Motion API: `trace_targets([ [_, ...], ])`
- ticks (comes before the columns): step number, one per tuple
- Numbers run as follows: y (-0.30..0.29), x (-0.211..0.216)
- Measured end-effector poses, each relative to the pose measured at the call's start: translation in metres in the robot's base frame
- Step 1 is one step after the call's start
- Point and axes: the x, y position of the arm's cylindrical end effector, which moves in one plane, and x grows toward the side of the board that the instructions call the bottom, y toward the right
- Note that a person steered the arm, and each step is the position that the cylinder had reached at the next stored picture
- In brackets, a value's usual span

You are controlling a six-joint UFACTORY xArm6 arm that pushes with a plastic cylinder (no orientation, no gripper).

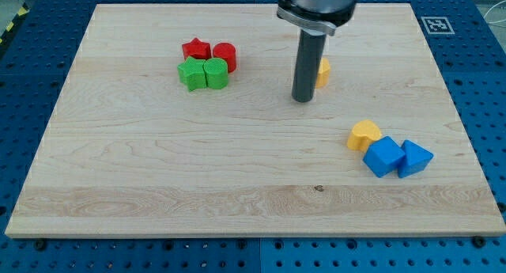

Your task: Move the yellow hexagon towards the group of blocks

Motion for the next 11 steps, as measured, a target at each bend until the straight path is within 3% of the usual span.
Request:
trace_targets([
  [2,-0.034,-0.042],
  [4,0.027,-0.054],
  [6,0.115,-0.033],
  [11,0.113,0.019],
])
